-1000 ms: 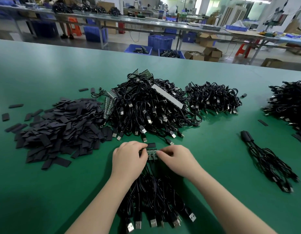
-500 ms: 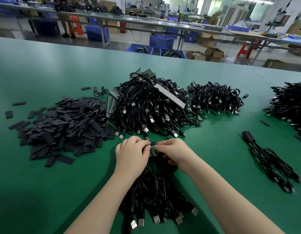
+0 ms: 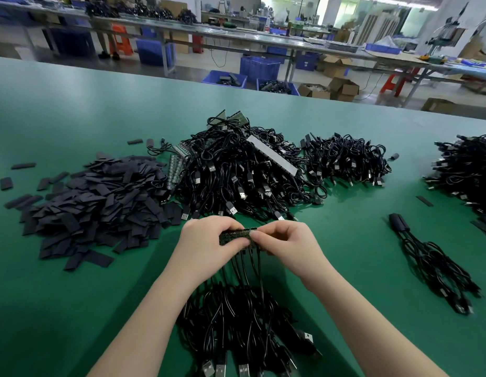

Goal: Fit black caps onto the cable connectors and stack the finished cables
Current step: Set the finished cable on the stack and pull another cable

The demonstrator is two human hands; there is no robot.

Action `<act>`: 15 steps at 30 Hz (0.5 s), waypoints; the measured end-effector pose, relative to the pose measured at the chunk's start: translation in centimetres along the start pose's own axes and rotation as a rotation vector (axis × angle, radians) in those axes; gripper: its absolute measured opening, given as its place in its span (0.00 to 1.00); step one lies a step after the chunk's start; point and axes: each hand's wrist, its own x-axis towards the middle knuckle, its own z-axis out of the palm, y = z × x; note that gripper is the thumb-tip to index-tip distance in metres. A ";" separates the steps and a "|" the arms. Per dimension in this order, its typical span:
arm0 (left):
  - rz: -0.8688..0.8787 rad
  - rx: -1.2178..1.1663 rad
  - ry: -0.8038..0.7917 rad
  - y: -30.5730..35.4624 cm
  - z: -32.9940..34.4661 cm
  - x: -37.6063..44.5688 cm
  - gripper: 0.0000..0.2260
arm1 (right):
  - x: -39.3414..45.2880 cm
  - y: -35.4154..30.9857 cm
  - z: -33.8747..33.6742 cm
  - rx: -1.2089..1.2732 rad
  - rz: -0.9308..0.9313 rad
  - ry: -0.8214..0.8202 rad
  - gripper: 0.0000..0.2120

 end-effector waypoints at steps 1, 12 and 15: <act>-0.024 -0.035 -0.006 0.1 -0.1 0.1 0.04 | 0.0 -0.2 -0.1 -0.040 -0.032 0.010 0.02; -0.109 -0.036 -0.124 1.4 -0.5 1.4 0.07 | 0.0 -0.3 -0.2 -0.237 -0.164 0.110 0.05; -0.128 0.025 -0.090 1.8 0.2 1.6 0.07 | -0.2 0.0 0.1 -0.263 -0.190 0.166 0.07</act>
